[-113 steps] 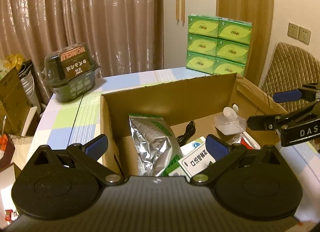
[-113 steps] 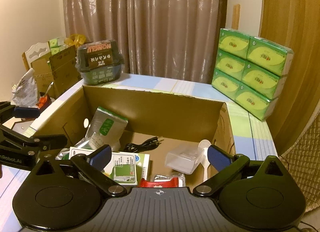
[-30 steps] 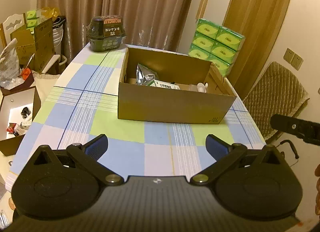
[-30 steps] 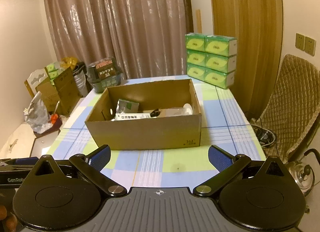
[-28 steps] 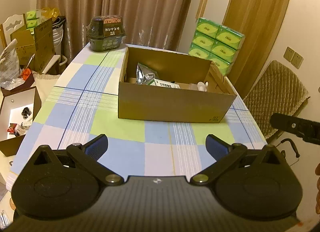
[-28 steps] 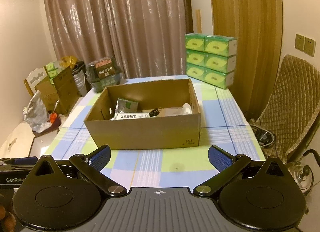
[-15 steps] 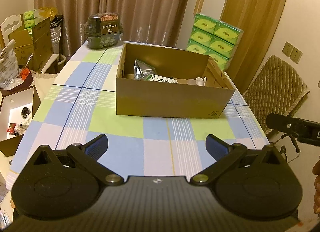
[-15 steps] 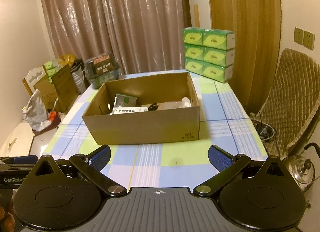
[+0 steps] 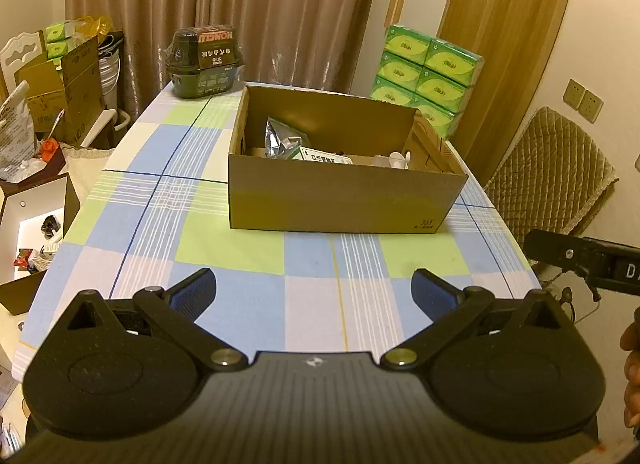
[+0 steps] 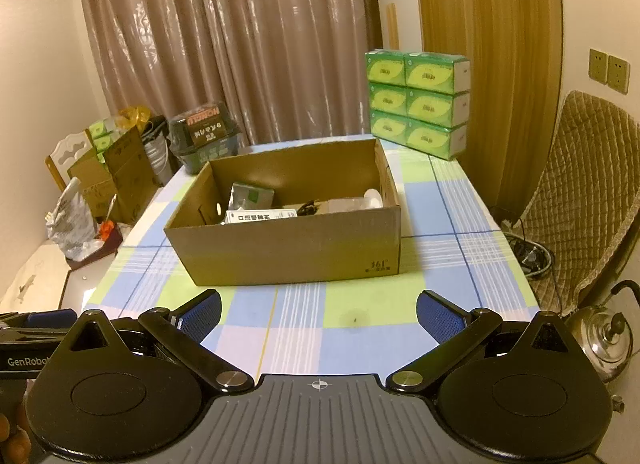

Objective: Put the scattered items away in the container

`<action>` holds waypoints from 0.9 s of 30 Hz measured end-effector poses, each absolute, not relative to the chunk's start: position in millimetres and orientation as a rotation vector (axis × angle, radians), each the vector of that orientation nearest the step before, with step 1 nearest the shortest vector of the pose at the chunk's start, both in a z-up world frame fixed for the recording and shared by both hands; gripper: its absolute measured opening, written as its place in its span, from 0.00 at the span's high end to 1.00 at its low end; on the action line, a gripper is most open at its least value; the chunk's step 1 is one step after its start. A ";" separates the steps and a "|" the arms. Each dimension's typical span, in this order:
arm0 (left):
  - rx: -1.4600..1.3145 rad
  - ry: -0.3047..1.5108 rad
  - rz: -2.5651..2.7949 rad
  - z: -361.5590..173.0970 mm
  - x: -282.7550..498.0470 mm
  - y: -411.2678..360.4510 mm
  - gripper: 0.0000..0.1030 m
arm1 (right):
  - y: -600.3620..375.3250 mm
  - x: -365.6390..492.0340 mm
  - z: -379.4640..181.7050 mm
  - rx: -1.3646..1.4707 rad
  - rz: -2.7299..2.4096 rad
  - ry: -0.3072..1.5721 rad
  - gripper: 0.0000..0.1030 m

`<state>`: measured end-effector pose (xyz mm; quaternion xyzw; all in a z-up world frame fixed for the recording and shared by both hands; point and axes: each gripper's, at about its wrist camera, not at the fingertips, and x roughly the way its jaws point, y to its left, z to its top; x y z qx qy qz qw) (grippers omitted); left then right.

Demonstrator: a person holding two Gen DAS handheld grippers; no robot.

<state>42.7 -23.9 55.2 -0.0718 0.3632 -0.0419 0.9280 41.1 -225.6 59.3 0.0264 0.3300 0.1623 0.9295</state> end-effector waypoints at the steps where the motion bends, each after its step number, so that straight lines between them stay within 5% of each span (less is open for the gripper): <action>1: -0.148 0.745 -0.086 54.9 42.7 -23.7 0.01 | -225.7 40.8 59.3 0.055 0.332 0.676 0.02; 27: -0.143 0.749 -0.087 51.0 40.8 -23.9 0.01 | -223.7 39.5 56.3 0.057 0.330 0.686 0.02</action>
